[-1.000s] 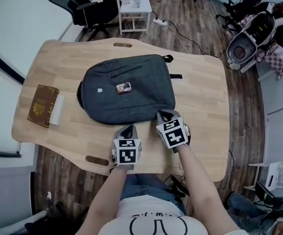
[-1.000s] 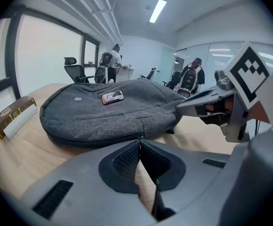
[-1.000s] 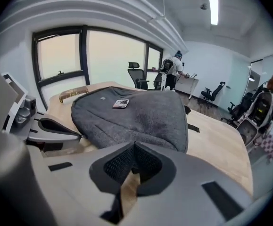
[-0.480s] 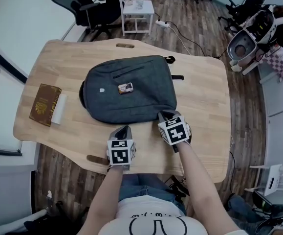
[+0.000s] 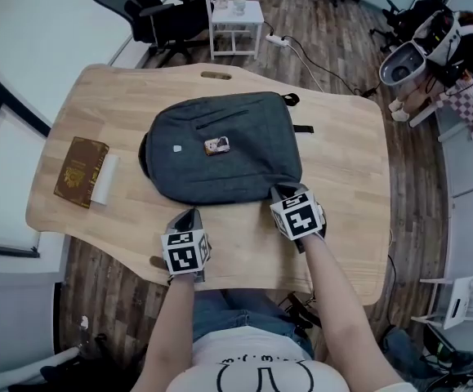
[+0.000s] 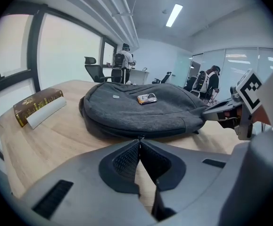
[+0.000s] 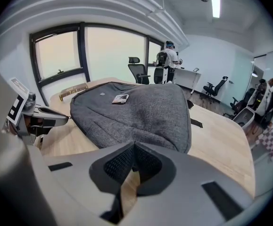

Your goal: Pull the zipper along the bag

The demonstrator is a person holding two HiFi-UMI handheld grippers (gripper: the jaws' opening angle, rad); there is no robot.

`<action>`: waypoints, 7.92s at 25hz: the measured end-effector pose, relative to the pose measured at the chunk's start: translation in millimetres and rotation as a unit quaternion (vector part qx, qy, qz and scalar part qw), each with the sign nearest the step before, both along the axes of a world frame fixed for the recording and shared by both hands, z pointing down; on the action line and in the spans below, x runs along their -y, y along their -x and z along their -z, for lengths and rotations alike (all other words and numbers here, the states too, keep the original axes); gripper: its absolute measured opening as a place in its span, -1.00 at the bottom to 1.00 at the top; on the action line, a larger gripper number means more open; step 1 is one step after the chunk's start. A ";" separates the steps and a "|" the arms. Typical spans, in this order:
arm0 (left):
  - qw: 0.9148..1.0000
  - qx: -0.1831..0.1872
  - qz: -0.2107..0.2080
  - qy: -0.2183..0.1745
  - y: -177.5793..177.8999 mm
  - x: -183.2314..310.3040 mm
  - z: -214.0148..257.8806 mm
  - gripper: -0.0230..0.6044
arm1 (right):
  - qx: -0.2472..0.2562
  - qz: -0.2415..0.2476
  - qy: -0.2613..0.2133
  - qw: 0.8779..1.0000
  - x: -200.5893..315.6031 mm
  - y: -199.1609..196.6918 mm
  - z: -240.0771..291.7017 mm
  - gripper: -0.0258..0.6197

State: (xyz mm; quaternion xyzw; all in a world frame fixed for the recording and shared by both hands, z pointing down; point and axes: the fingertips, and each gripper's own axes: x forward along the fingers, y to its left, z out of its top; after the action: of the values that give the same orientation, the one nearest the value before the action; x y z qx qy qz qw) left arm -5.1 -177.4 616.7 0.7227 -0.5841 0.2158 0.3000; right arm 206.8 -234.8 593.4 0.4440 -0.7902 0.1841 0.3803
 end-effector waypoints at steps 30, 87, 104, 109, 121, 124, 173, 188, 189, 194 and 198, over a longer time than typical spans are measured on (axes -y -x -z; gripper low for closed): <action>0.991 0.031 -0.130 0.003 98.6 30.0 0.9 -0.87 | -0.108 -0.115 0.007 0.987 1.6 0.7 -8.1 -0.76; 0.953 -0.046 -0.291 0.068 -17.6 -31.4 -5.6 -0.87 | -0.027 -0.113 -0.071 0.991 67.0 3.6 45.9 -0.23; 0.941 -0.046 -0.329 0.063 -91.9 -28.9 -5.6 -0.87 | -0.105 0.333 0.021 0.937 -73.8 83.6 7.8 -0.23; 0.949 -0.064 -0.301 0.066 -92.1 -29.8 -5.7 -0.87 | -0.180 0.410 0.040 0.894 -73.0 89.3 -15.1 -0.25; 0.949 -0.021 -0.313 0.039 -88.6 -32.5 -5.0 -0.87 | -0.199 0.431 0.042 0.879 -69.1 87.7 -23.2 -0.55; 0.946 -0.011 -0.322 0.042 -79.5 -34.2 -4.5 -0.87 | -0.204 0.432 0.039 0.877 -68.9 87.3 -22.9 -0.56; 0.948 0.005 -0.314 0.051 48.2 8.8 5.9 -0.48 | -0.235 0.304 0.080 0.920 -69.6 90.7 -21.3 -0.50; 0.933 -0.024 -0.342 -0.105 95.6 52.0 84.3 -0.87 | -0.110 0.012 -0.019 0.994 -45.3 107.1 50.1 -0.76; 0.929 -0.024 -0.350 -0.118 96.0 53.8 92.4 -0.87 | -0.106 -0.002 -0.035 0.994 -44.2 111.3 61.2 -0.76; 0.922 -0.043 -0.343 -0.176 103.7 71.4 141.4 -0.88 | -0.096 -0.071 -0.125 0.985 -46.1 133.9 122.4 -0.76; 0.918 -0.055 -0.320 -0.227 109.0 81.1 184.7 -0.88 | -0.094 -0.099 -0.189 0.972 -53.7 147.4 171.0 -0.76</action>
State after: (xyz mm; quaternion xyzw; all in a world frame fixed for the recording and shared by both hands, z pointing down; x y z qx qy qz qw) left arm -114.1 -258.5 432.0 0.9305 -0.3374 0.1213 0.0745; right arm 59.3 -181.1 422.4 0.5997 -0.7231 0.0252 0.3418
